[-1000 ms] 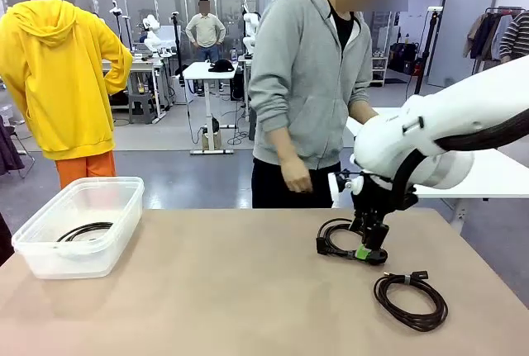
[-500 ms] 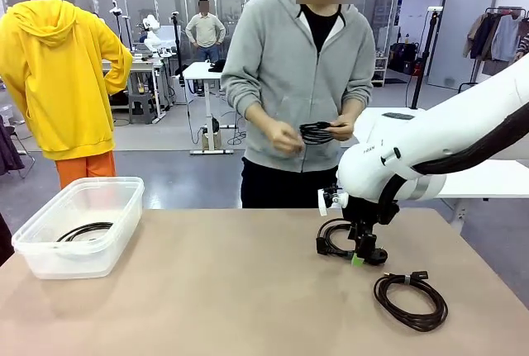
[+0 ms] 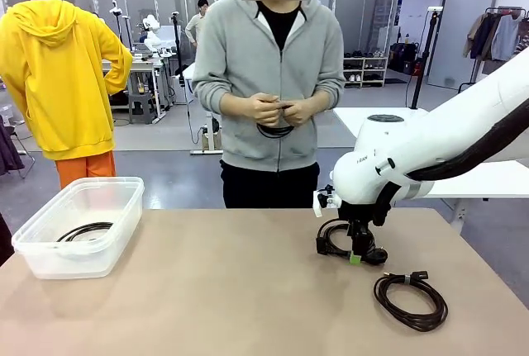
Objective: Organize and store the cables.
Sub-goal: Place the Power Cable into the Organizing box.
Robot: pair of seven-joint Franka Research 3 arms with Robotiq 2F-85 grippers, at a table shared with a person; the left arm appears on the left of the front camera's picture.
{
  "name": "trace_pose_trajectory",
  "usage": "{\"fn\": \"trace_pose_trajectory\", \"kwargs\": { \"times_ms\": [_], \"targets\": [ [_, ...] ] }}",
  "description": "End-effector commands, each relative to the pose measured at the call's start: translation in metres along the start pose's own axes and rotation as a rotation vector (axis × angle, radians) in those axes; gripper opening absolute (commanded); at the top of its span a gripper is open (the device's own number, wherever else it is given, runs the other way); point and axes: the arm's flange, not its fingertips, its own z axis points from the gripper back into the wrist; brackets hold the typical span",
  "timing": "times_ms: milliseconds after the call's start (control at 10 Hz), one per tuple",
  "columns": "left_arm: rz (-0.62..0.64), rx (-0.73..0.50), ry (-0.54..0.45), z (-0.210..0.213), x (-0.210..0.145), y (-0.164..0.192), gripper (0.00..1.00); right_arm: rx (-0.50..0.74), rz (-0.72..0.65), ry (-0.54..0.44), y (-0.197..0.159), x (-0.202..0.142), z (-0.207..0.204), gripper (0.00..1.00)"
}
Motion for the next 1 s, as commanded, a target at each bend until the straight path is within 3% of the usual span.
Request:
{"fn": "trace_pose_trajectory", "kwargs": {
  "times_ms": [0,500,800,900],
  "targets": [
    [-0.008,-0.013,-0.020,0.000,0.000,0.001,1.00,-0.011,-0.040,0.030,-0.013,0.012,-0.010,1.00],
    [-0.008,-0.013,-0.020,0.000,0.000,0.001,1.00,-0.002,-0.067,0.093,-0.018,0.014,-0.026,1.00],
    [-0.008,-0.013,-0.020,0.000,0.000,0.001,1.00,-0.001,-0.058,0.085,-0.018,0.014,-0.025,0.09],
    [-0.008,-0.013,-0.020,0.000,0.000,0.001,1.00,-0.001,-0.060,0.082,-0.018,0.014,-0.025,0.00]
  ]
}}
